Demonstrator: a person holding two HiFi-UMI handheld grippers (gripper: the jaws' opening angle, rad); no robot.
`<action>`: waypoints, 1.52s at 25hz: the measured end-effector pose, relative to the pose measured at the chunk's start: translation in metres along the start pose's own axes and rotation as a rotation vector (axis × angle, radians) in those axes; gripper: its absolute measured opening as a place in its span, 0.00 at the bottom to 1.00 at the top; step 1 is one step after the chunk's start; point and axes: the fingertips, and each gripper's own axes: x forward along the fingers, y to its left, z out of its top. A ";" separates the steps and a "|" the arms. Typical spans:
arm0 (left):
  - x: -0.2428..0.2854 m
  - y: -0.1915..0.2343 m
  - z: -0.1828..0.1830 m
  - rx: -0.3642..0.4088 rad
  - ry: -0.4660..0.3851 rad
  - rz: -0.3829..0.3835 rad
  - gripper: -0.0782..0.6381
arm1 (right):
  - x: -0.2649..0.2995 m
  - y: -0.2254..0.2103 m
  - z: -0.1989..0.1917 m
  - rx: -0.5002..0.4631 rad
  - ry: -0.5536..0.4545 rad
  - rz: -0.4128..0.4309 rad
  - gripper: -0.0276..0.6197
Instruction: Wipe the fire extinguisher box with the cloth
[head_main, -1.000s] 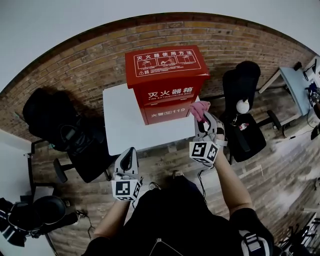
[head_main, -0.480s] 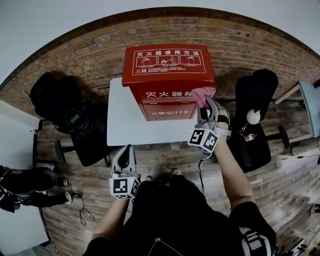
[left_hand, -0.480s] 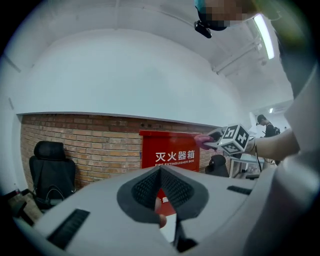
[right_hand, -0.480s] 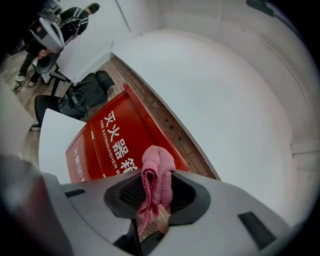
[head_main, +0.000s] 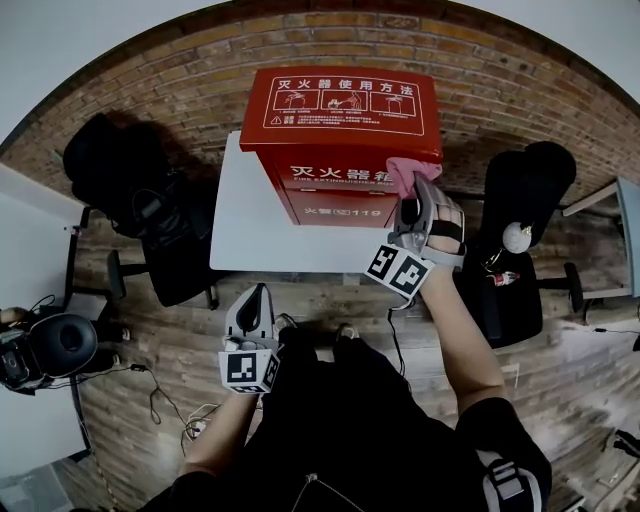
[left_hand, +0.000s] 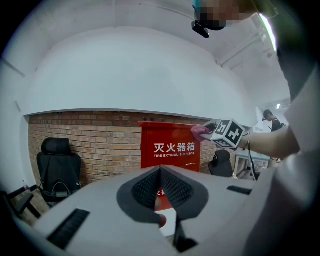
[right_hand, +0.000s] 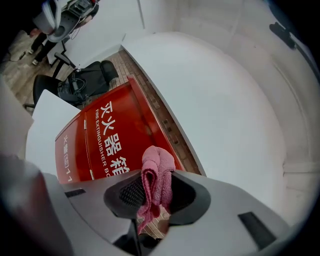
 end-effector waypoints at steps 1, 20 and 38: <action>0.001 0.001 -0.001 -0.003 0.001 0.001 0.14 | 0.001 0.001 0.000 -0.001 0.001 -0.001 0.22; 0.002 -0.004 -0.021 -0.020 0.028 0.022 0.14 | 0.009 0.038 -0.014 0.052 0.022 0.069 0.22; -0.004 -0.003 -0.032 -0.009 0.051 0.046 0.14 | 0.017 0.100 -0.046 0.034 0.062 0.156 0.22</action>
